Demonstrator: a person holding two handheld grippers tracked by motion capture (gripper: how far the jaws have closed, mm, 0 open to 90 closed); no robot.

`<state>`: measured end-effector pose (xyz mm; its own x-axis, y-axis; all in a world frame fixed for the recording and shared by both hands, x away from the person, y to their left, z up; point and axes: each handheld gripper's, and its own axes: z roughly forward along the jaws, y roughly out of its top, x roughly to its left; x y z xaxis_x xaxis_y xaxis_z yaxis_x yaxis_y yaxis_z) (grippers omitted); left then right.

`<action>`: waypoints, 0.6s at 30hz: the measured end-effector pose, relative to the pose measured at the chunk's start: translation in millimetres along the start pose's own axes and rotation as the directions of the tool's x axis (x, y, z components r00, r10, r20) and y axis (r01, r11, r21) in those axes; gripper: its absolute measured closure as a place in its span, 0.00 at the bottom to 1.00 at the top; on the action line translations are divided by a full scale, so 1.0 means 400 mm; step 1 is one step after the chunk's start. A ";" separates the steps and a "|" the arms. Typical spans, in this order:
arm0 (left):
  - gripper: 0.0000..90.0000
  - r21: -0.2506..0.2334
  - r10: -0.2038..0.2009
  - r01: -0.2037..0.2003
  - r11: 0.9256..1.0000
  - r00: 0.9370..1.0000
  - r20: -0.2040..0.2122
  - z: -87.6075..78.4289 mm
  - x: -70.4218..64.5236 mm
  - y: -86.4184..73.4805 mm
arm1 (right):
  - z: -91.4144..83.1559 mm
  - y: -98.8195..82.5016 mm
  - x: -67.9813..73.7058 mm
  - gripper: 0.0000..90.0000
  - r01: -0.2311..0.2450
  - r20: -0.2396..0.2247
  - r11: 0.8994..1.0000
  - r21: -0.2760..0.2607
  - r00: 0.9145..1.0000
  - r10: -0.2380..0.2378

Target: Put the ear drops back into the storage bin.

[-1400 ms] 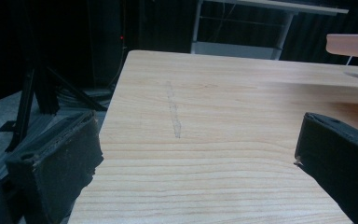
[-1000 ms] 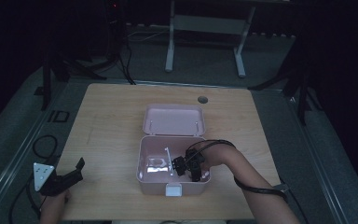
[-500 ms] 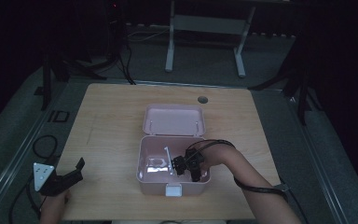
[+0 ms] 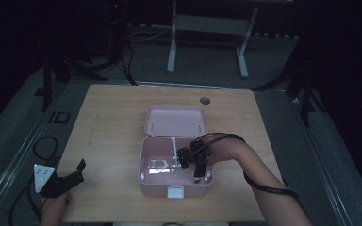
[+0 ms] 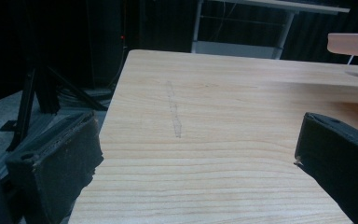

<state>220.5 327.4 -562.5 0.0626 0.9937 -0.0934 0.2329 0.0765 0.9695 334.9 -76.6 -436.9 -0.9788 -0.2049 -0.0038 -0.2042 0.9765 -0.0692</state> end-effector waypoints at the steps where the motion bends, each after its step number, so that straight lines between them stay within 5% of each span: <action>1: 0.01 0.000 0.000 0.000 1.000 1.000 0.000 0.000 0.000 0.000 | -0.017 -0.005 0.001 0.49 -0.001 0.007 1.000 -0.021 1.000 0.001; 7: 0.01 -0.002 0.000 0.000 1.000 1.000 -0.001 0.000 0.000 0.000 | -0.110 -0.044 0.010 0.21 -0.041 0.055 0.992 -0.118 0.997 0.048; 10: 0.01 -0.001 0.000 0.000 1.000 1.000 -0.002 0.000 -0.001 0.000 | -0.138 -0.064 0.011 0.17 -0.060 0.043 0.984 -0.169 0.997 0.068; 18: 0.01 -0.003 -0.001 0.001 1.000 1.000 -0.001 0.000 0.000 0.000 | -0.162 -0.128 0.009 0.16 -0.108 0.084 0.977 -0.182 0.989 0.125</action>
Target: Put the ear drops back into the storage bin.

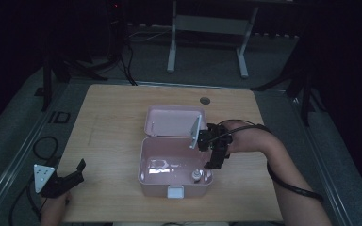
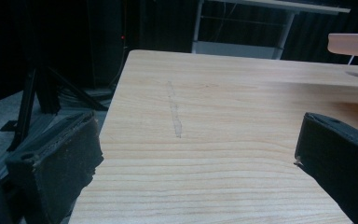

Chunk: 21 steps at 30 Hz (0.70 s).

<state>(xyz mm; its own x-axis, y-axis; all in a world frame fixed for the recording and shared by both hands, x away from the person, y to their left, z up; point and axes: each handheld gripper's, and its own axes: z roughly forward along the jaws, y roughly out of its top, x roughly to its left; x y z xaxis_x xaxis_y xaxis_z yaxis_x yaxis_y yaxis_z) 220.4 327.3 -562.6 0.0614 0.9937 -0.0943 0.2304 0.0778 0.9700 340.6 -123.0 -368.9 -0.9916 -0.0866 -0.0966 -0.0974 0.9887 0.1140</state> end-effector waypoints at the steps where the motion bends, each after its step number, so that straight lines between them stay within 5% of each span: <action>1: 0.01 0.000 0.000 0.000 1.000 1.000 0.000 0.000 0.000 0.000 | -0.003 -0.013 -0.004 0.16 -0.012 0.011 1.000 -0.005 1.000 0.013; 11: 0.01 0.002 0.004 -0.004 1.000 1.000 0.000 0.000 -0.001 0.000 | 0.012 -0.110 -0.018 0.17 -0.097 0.034 0.995 -0.031 0.995 0.098; 21: 0.01 0.002 0.004 -0.004 1.000 1.000 0.000 0.000 -0.001 0.000 | 0.092 -0.182 -0.022 0.17 -0.181 0.045 0.980 -0.082 0.982 0.185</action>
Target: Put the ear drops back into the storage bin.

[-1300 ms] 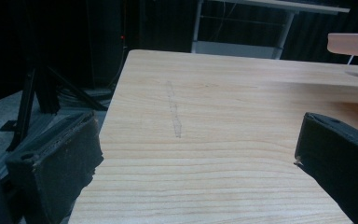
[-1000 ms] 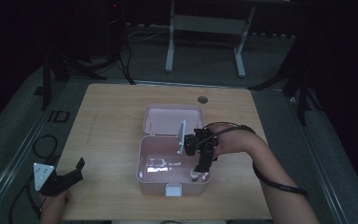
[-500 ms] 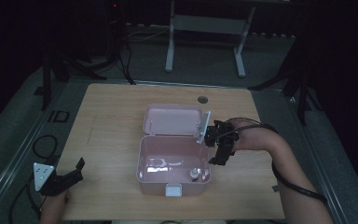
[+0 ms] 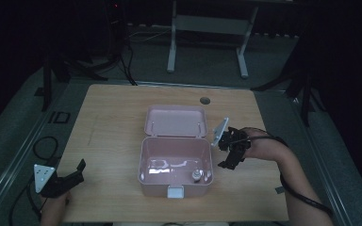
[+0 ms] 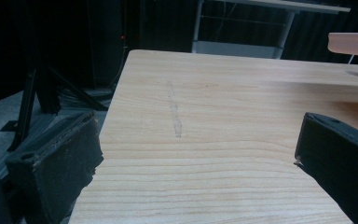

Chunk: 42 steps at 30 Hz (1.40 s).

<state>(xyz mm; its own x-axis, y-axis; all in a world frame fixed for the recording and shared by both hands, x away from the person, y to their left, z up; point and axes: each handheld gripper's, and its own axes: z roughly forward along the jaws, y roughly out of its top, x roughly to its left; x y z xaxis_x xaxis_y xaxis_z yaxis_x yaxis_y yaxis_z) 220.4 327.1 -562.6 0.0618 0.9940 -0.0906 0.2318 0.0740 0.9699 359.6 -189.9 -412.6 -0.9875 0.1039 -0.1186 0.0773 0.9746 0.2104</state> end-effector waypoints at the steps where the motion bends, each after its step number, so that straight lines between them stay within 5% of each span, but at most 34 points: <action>1: 0.01 0.000 -0.001 0.001 1.000 1.000 0.000 0.000 0.000 0.000 | 0.011 -0.009 0.000 0.17 -0.013 -0.002 1.000 -0.012 1.000 0.013; 15: 0.01 0.002 0.000 0.000 1.000 1.000 -0.001 0.000 0.000 0.000 | 0.117 -0.105 -0.002 0.17 -0.140 0.044 0.988 -0.072 0.989 0.143; 23: 0.01 0.002 -0.002 0.002 1.000 1.000 -0.001 0.000 0.000 0.000 | 0.175 -0.163 -0.006 0.17 -0.244 0.111 0.957 -0.157 0.958 0.263; 32: 0.01 0.000 -0.002 0.002 1.000 1.000 -0.001 0.000 0.000 0.000 | 0.215 -0.211 -0.001 0.16 -0.342 0.162 0.909 -0.237 0.909 0.384; 38: 0.01 0.000 -0.001 0.001 1.000 1.000 0.000 0.000 0.000 0.000 | 0.235 -0.245 0.012 0.15 -0.400 0.171 0.860 -0.317 0.868 0.467; 39: 0.01 0.001 0.000 0.000 1.000 1.000 0.000 0.000 0.000 0.000 | 0.235 -0.245 0.012 0.15 -0.400 0.171 0.860 -0.317 0.868 0.467; 40: 0.00 0.000 0.000 0.000 1.000 1.000 0.000 0.000 0.000 0.000 | 0.242 -0.259 0.019 0.16 -0.423 0.183 0.832 -0.359 0.842 0.507; 42: 0.01 0.000 -0.001 0.001 1.000 1.000 -0.001 0.000 0.000 0.000 | 0.245 -0.267 0.022 0.16 -0.432 0.188 0.815 -0.386 0.828 0.528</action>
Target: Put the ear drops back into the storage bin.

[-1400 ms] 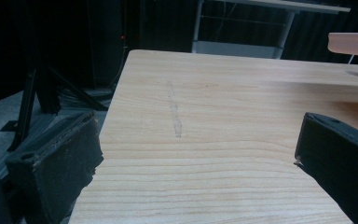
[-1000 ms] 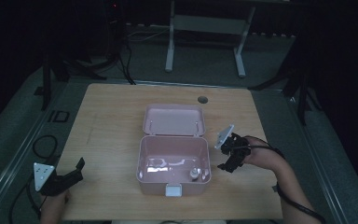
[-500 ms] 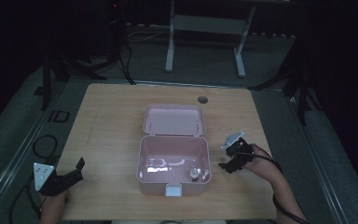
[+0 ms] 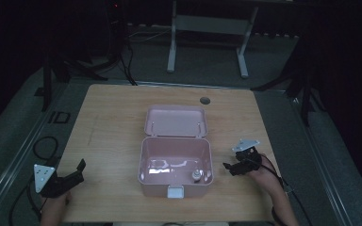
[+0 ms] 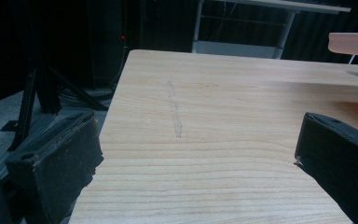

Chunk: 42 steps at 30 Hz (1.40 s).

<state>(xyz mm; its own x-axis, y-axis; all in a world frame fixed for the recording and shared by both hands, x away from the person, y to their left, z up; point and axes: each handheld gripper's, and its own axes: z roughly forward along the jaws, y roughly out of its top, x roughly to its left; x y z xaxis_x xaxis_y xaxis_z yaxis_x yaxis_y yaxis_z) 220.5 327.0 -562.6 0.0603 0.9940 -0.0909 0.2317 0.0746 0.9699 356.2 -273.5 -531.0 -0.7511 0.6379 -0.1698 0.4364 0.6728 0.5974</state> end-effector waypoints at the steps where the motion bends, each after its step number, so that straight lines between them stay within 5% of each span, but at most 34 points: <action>1: 0.01 0.000 0.001 -0.001 1.000 1.000 0.000 0.000 0.000 0.000 | 0.000 -0.005 -0.001 0.15 -0.014 0.008 1.000 -0.005 1.000 0.014; 6: 0.01 0.001 0.001 -0.001 1.000 1.000 0.000 0.000 0.000 0.000 | -0.007 -0.027 -0.012 0.15 -0.071 0.063 0.996 -0.057 0.995 0.074; 12: 0.01 0.000 0.002 -0.002 1.000 1.000 -0.001 0.000 0.000 0.000 | -0.008 -0.050 -0.022 0.15 -0.175 0.111 0.978 -0.117 0.976 0.188; 21: 0.01 -0.001 0.002 -0.002 1.000 1.000 -0.002 0.000 -0.001 0.000 | 0.000 -0.080 -0.017 0.15 -0.228 0.149 0.961 -0.156 0.957 0.251; 37: 0.00 0.000 0.002 -0.002 1.000 1.000 -0.001 0.000 -0.001 0.000 | -0.019 -0.118 -0.030 0.15 -0.335 0.119 0.895 -0.294 0.916 0.383; 42: 0.01 -0.001 0.000 0.000 1.000 1.000 0.000 0.000 0.000 0.000 | -0.023 -0.129 -0.038 0.15 -0.374 0.106 0.867 -0.329 0.898 0.427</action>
<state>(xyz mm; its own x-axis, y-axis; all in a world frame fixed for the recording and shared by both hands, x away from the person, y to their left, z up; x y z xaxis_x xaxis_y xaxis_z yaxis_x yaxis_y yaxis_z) 220.4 326.8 -562.6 0.0599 0.9941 -0.0907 0.2310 0.0745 0.9701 340.4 -321.3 -552.0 -0.4356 0.8999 0.0199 0.4965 0.2218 0.8392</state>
